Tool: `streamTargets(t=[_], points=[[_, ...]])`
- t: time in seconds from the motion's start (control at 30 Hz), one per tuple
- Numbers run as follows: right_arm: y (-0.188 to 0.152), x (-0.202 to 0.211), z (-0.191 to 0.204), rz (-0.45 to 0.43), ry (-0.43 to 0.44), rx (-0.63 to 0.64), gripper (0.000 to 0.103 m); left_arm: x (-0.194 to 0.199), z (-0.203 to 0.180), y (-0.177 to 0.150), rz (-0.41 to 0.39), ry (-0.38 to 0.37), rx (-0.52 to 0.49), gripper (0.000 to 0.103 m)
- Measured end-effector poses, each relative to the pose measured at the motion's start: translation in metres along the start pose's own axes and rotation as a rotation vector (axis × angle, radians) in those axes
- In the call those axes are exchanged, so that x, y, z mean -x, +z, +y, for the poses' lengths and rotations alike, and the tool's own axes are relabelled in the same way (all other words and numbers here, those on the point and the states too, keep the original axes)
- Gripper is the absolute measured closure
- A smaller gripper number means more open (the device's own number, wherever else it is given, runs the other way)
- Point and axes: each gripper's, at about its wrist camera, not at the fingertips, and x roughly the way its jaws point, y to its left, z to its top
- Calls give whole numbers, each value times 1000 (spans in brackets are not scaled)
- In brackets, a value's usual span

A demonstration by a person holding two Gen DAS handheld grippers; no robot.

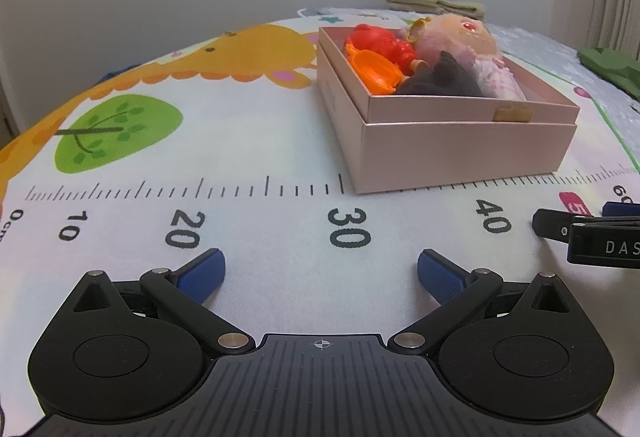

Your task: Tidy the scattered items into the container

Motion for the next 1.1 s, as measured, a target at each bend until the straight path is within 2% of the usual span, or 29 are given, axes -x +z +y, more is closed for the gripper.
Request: streamTargets(t=[1.1], points=[[-1,2,1,0,0,0,0,2,5,0,-6,-27,11,0]])
